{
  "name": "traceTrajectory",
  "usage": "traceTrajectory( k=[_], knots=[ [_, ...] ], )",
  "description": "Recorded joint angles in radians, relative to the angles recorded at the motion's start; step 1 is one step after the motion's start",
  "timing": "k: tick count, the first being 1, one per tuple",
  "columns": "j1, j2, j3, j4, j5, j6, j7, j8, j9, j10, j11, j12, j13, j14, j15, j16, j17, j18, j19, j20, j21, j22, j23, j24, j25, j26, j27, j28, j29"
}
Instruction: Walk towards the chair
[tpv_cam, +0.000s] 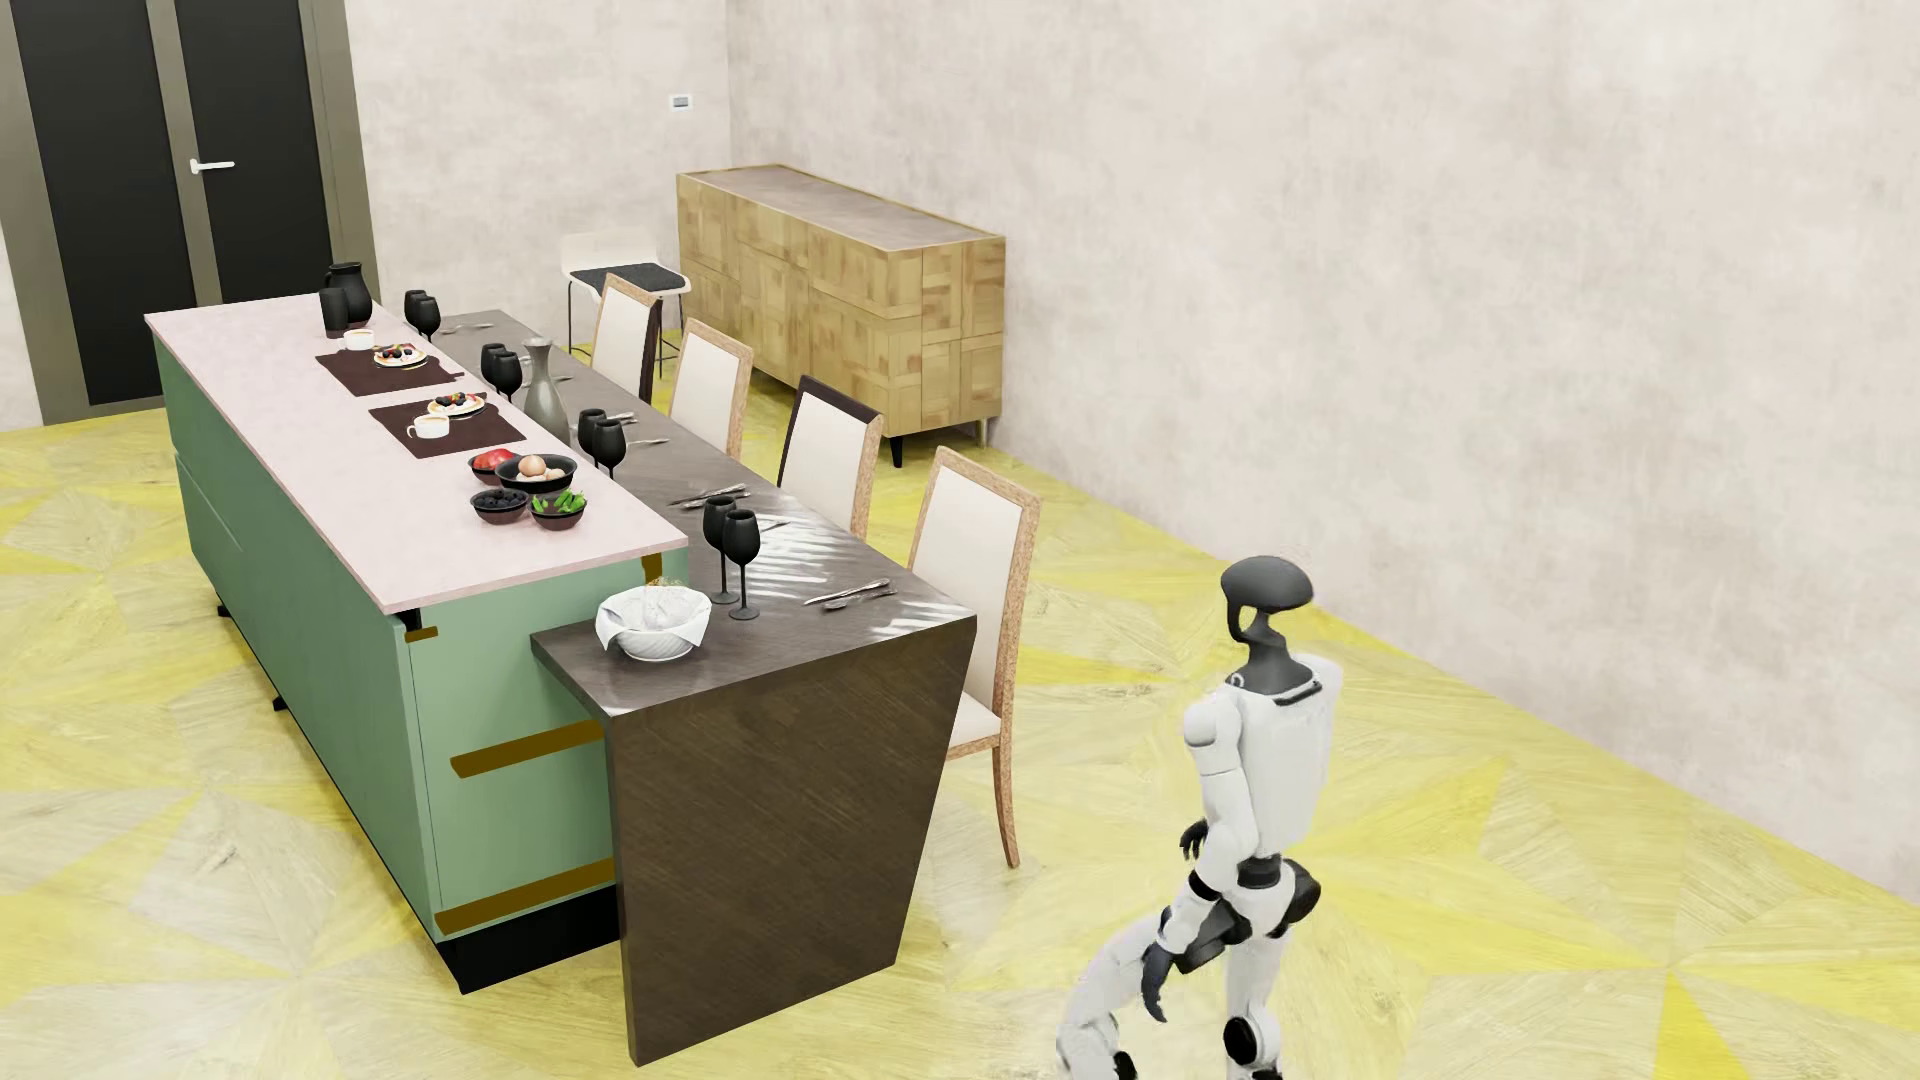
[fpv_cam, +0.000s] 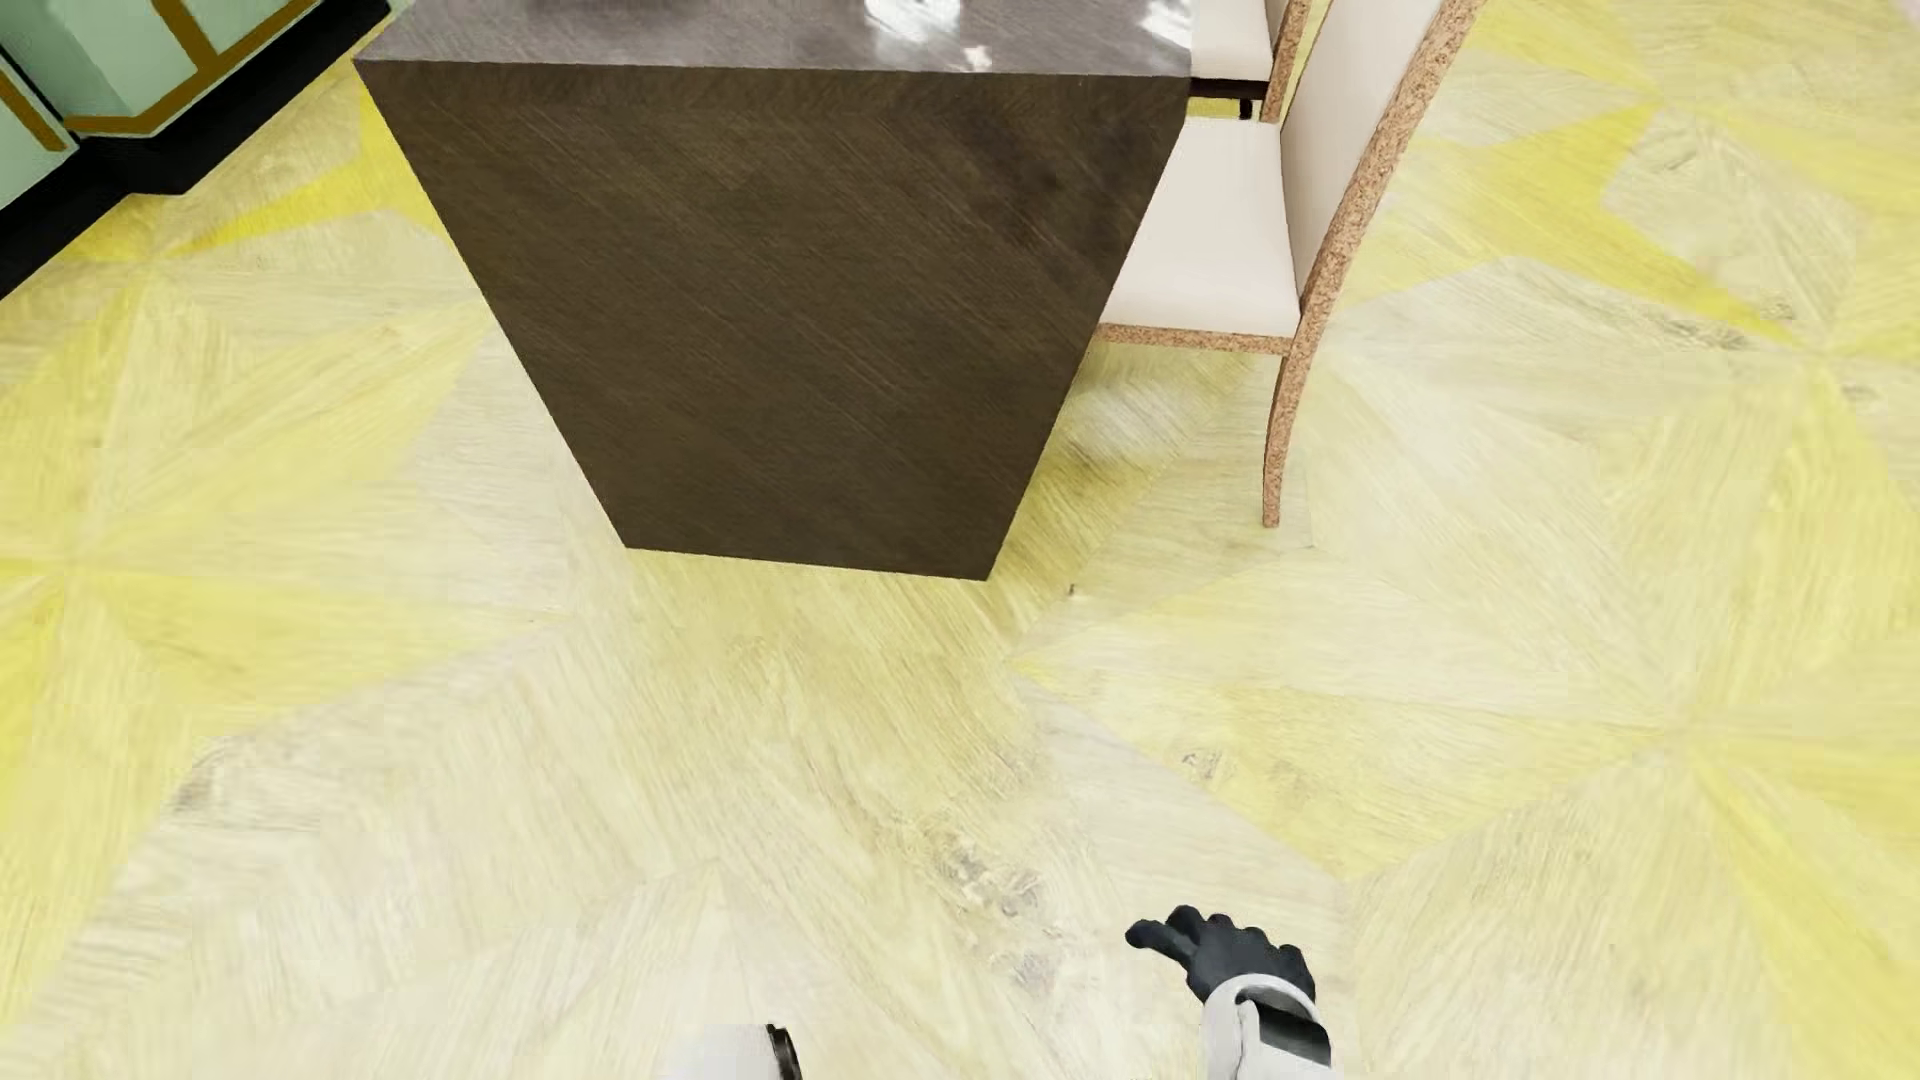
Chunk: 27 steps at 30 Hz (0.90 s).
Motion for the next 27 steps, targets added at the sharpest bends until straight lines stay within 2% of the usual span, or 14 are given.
traceTrajectory(
  k=[4,7,8,9,11,12,13,14,15,16,19,22,24,27],
  knots=[
    [-0.126,0.097,0.019,-0.284,0.11,0.002,-0.028,0.183,-0.005,-0.248,-0.079,0.034,-0.071,0.039,-0.002,0.0,-0.002,-0.052,-0.059,-0.072,0.152,0.019,-0.079,0.05,0.001,-0.033,-0.053,-0.073,0.043],
    [-0.052,0.154,0.011,-0.38,0.174,0.002,0.094,0.297,-0.016,-0.735,-0.094,0.045,-0.076,0.063,-0.009,0.005,0.011,-0.128,-0.099,-0.032,0.245,-0.012,-0.123,0.039,0.041,-0.032,-0.084,-0.057,0.067],
    [-0.009,0.177,0.008,-0.398,0.192,0.0,0.12,0.331,-0.018,-0.861,-0.085,0.047,-0.067,0.061,-0.006,0.007,0.012,-0.124,-0.11,-0.012,0.273,-0.022,-0.126,0.032,0.051,-0.025,-0.09,-0.041,0.079],
    [0.03,0.207,0.007,-0.407,0.209,-0.005,0.121,0.359,-0.02,-0.914,-0.064,0.046,-0.054,0.051,0.004,0.011,0.011,-0.106,-0.122,0.01,0.294,-0.028,-0.123,0.023,0.057,-0.017,-0.09,-0.027,0.088],
    [0.065,0.261,0.009,-0.402,0.222,-0.025,0.089,0.396,-0.023,-0.874,-0.017,0.029,-0.006,0.128,0.066,0.019,0.002,0.109,-0.129,0.053,0.304,-0.028,-0.098,0.012,0.05,0.003,-0.056,-0.007,0.09],
    [0.054,0.267,0.011,-0.379,0.224,-0.043,0.091,0.396,-0.023,-0.785,0.043,0.015,0.032,0.107,0.112,0.023,0.002,0.137,-0.119,0.079,0.283,-0.023,-0.079,0.008,0.047,0.014,-0.022,0.006,0.071],
    [0.051,0.25,0.012,-0.356,0.224,-0.063,0.096,0.391,-0.023,-0.696,0.138,-0.003,0.078,0.048,0.184,0.023,0.012,0.134,-0.076,0.108,0.244,-0.018,-0.054,0.001,0.059,0.027,0.027,0.021,0.043],
    [0.074,0.212,0.016,-0.335,0.223,-0.08,0.109,0.383,-0.024,-0.651,0.275,-0.021,0.118,-0.005,0.251,0.018,0.02,0.12,0.07,0.139,0.206,-0.012,-0.02,-0.009,0.08,0.037,0.065,0.037,0.027],
    [0.115,0.15,0.022,-0.315,0.197,-0.092,0.13,0.335,-0.025,-0.641,0.43,-0.042,0.146,-0.042,0.335,0.01,0.014,0.102,0.32,0.165,0.175,-0.005,0.022,-0.021,0.101,0.036,0.098,0.053,0.035],
    [0.16,0.068,0.028,-0.303,0.129,-0.102,0.151,0.253,-0.026,-0.645,0.58,-0.067,0.165,-0.069,0.365,0.004,-0.01,0.083,0.348,0.176,0.167,0.006,0.065,-0.022,0.097,0.038,0.116,0.063,0.063],
    [0.296,-0.157,0.007,-0.305,-0.174,-0.132,0.169,0.044,-0.027,-0.693,0.831,-0.154,0.246,-0.125,0.228,0.014,-0.101,0.021,0.199,0.117,0.152,0.002,0.096,0.028,0.036,-0.012,0.105,0.053,0.115],
    [0.406,-0.322,-0.045,-0.337,-0.358,-0.151,0.121,0.001,-0.027,-0.739,0.718,-0.227,0.343,-0.17,0.169,0.018,-0.125,-0.038,0.127,0.042,0.027,-0.091,0.032,0.055,0.087,-0.109,0.106,0.047,0.105],
    [0.447,-0.38,-0.084,-0.345,-0.425,-0.157,0.049,-0.035,-0.03,-0.757,0.472,-0.274,0.4,-0.194,0.188,0.017,-0.092,-0.069,0.092,-0.002,-0.078,-0.173,-0.019,0.03,0.141,-0.137,0.121,0.044,0.082],
    [0.486,-0.461,-0.136,-0.336,-0.37,-0.152,-0.093,0.137,-0.034,-0.774,0.112,-0.334,0.449,-0.215,0.216,0.006,-0.011,-0.123,0.125,-0.063,-0.146,-0.24,-0.053,-0.003,0.17,-0.12,0.123,0.036,0.072]
  ],
)
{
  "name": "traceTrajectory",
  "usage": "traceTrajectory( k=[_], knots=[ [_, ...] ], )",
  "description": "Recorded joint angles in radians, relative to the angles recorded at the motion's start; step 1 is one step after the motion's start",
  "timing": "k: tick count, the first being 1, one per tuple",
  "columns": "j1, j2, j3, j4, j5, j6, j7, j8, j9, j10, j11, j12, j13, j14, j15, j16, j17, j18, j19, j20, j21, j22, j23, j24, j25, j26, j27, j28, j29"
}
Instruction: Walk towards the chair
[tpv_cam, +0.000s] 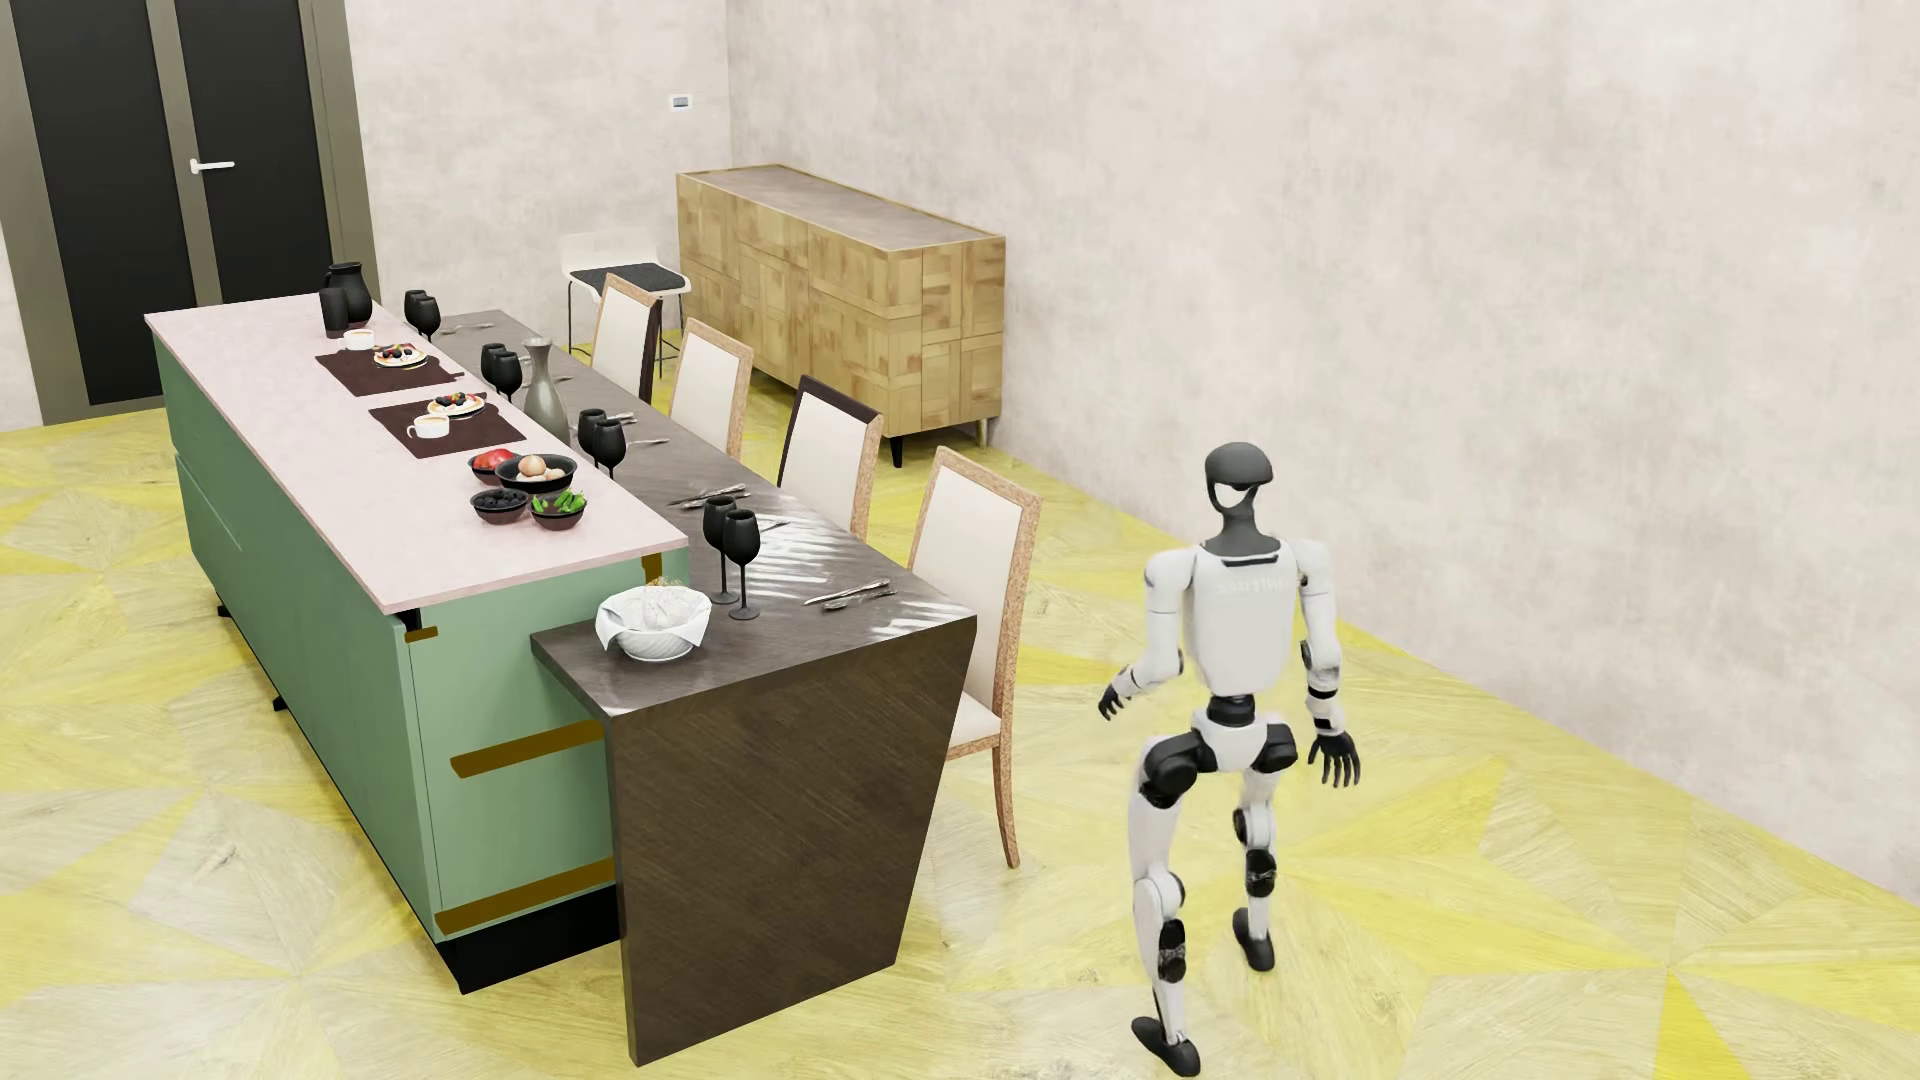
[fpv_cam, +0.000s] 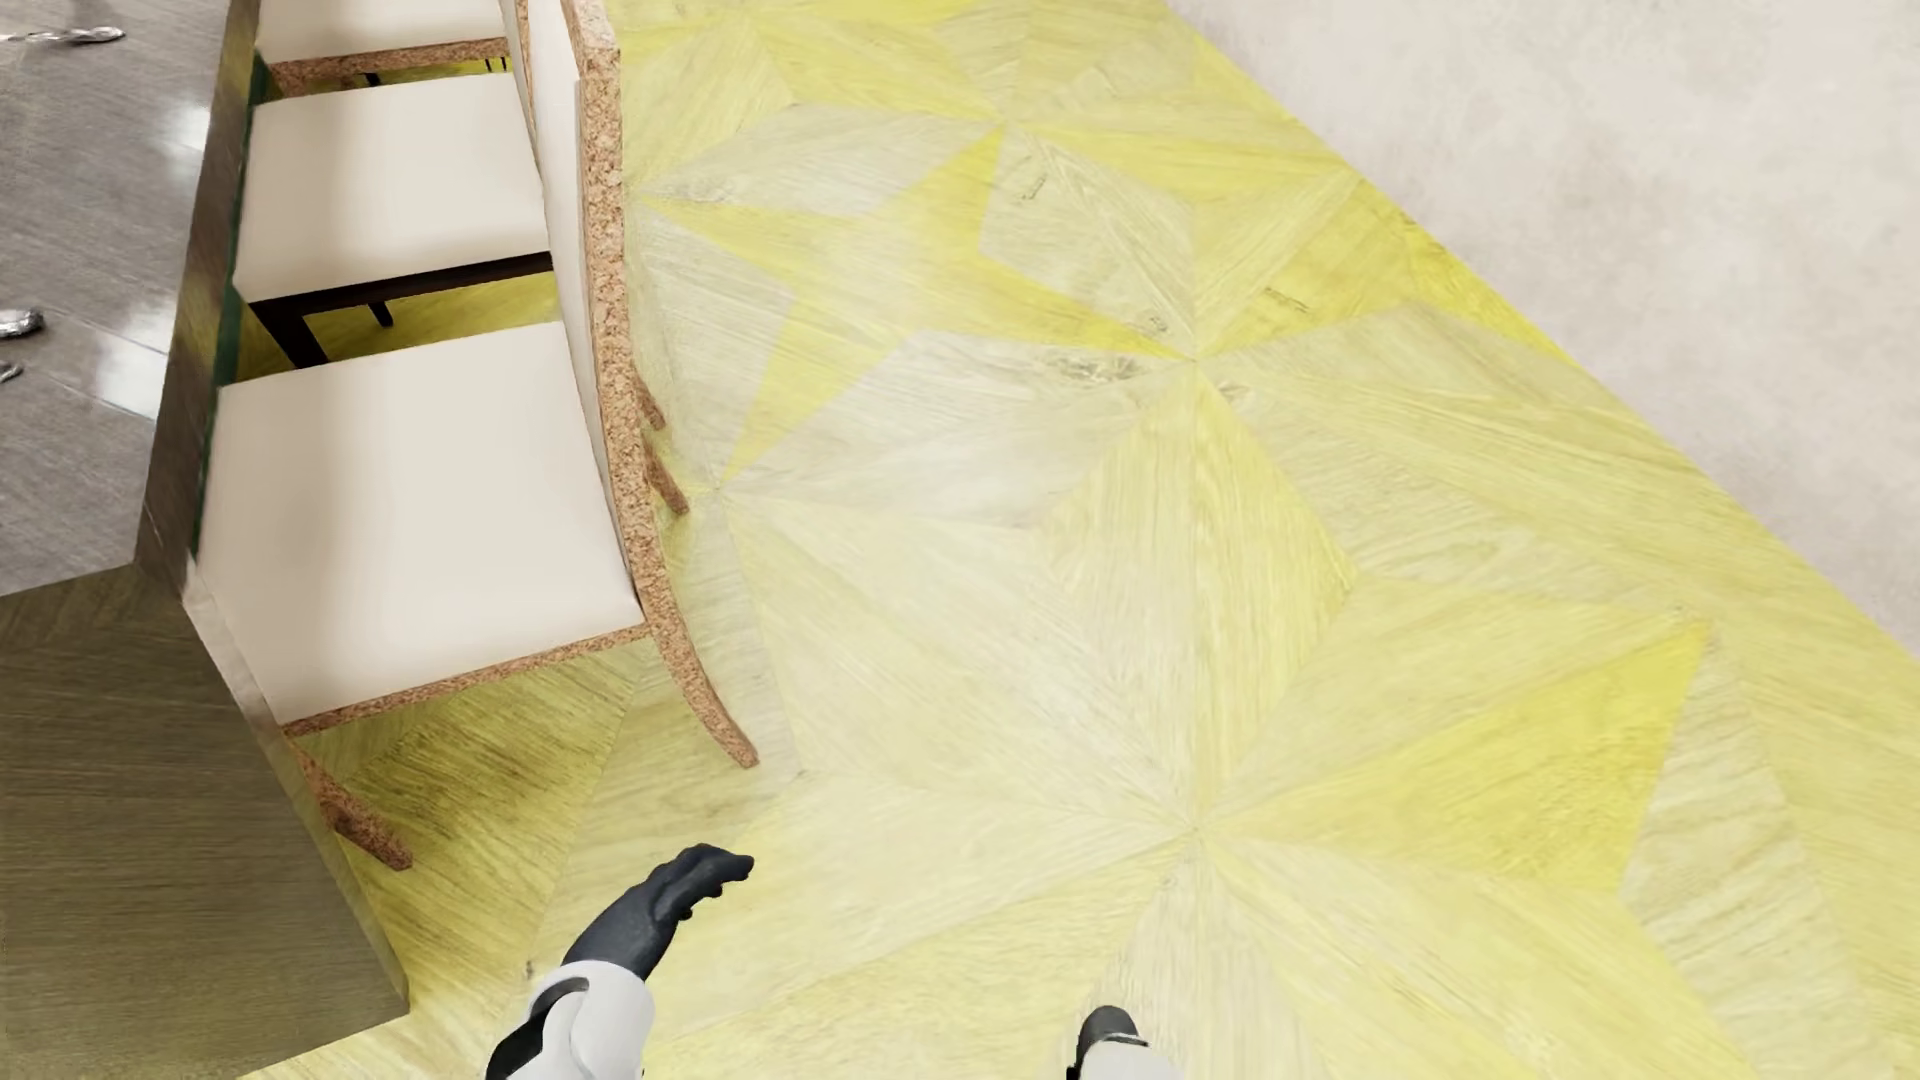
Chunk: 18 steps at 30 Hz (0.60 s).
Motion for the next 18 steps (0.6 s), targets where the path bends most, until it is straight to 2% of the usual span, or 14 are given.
traceTrajectory(
  k=[2,3,4,5,6,8,10,12,13,14,15,16,17,18],
  knots=[
    [0.018,-0.023,-0.01,0.008,-0.009,0.006,-0.104,0.097,-0.001,0.008,-0.149,-0.01,0.009,-0.026,0.036,-0.013,0.007,-0.041,0.118,-0.047,0.041,-0.018,0.003,-0.006,-0.066,-0.001,-0.04,0.002,0.023],
    [0.027,-0.021,-0.011,0.014,-0.031,0.01,-0.163,0.165,-0.001,0.016,-0.199,-0.002,0.005,-0.056,0.081,-0.021,-0.001,-0.064,0.122,-0.067,0.059,-0.019,0.006,-0.014,-0.108,-0.001,-0.05,-0.003,0.022],
    [0.027,-0.01,-0.01,0.024,-0.053,0.015,-0.232,0.251,-0.002,0.039,-0.214,0.008,-0.005,-0.098,0.116,-0.021,-0.007,-0.086,0.081,-0.087,0.057,-0.012,0.008,-0.021,-0.128,0.003,-0.049,-0.012,0.013],
    [0.02,0.011,-0.004,0.033,-0.07,0.018,-0.307,0.333,-0.003,0.081,-0.185,0.022,-0.019,-0.139,0.178,-0.013,-0.02,-0.113,0.141,-0.106,0.047,0.0,0.013,-0.027,-0.126,0.002,-0.049,-0.016,0.013],
    [0.011,0.015,0.011,0.049,-0.069,0.017,-0.373,0.305,-0.002,0.12,-0.095,0.04,-0.045,-0.162,0.146,0.008,-0.036,-0.14,0.215,-0.115,0.043,0.019,0.028,-0.024,-0.129,0.008,-0.046,-0.019,0.01],
    [-0.012,-0.008,0.048,0.094,-0.056,0.029,-0.485,0.229,0.011,0.206,0.111,0.104,-0.141,-0.104,-0.003,0.045,-0.06,-0.146,0.219,-0.027,0.038,0.069,0.082,-0.045,-0.158,0.055,-0.015,0.027,0.014],
    [-0.055,0.032,0.063,0.136,-0.022,0.046,-0.5,0.167,0.02,0.273,0.13,0.194,-0.294,0.073,-0.056,-0.036,-0.082,-0.057,0.203,0.218,0.022,0.166,0.108,-0.146,-0.195,0.196,0.055,0.21,0.027],
    [-0.13,0.108,0.055,0.175,-0.022,0.056,-0.418,0.078,0.018,0.311,0.041,0.222,-0.412,0.18,-0.045,-0.089,-0.137,0.017,0.163,0.386,-0.006,0.312,0.033,-0.264,-0.189,0.316,0.036,0.277,-0.001],
    [-0.164,0.136,0.052,0.183,-0.025,0.061,-0.364,0.035,0.015,0.318,-0.003,0.242,-0.453,0.153,-0.034,-0.066,-0.162,0.011,0.146,0.339,-0.028,0.387,-0.028,-0.228,-0.15,0.336,-0.007,0.186,-0.038],
    [-0.188,0.156,0.051,0.184,-0.028,0.067,-0.303,-0.001,0.012,0.315,-0.036,0.271,-0.489,0.146,-0.026,-0.027,-0.188,-0.01,0.131,0.233,-0.051,0.437,-0.087,-0.137,-0.088,0.291,-0.053,0.064,-0.059],
    [-0.203,0.167,0.05,0.192,-0.028,0.075,-0.222,-0.031,0.011,0.297,-0.049,0.304,-0.522,0.145,-0.027,0.017,-0.225,-0.036,0.119,0.124,-0.05,0.457,-0.137,-0.032,-0.033,0.204,-0.112,-0.052,-0.06],
    [-0.204,0.174,0.051,0.188,-0.026,0.086,-0.148,-0.057,0.01,0.252,-0.052,0.337,-0.554,0.17,-0.032,0.044,-0.276,-0.051,0.109,0.063,-0.032,0.447,-0.177,0.046,-0.01,0.139,-0.161,-0.133,-0.048],
    [-0.187,0.185,0.049,0.208,-0.023,0.099,-0.021,-0.084,0.009,0.186,-0.059,0.365,-0.589,0.238,-0.037,0.043,-0.329,-0.082,0.099,0.053,-0.003,0.42,-0.21,0.081,-0.024,0.102,-0.193,-0.17,-0.031],
    [-0.145,0.196,0.044,0.273,-0.015,0.114,0.178,-0.113,0.006,0.145,-0.064,0.389,-0.622,0.232,-0.043,0.021,-0.37,-0.059,0.09,0.089,0.023,0.389,-0.234,0.072,-0.054,0.095,-0.208,-0.172,-0.019]
  ],
)
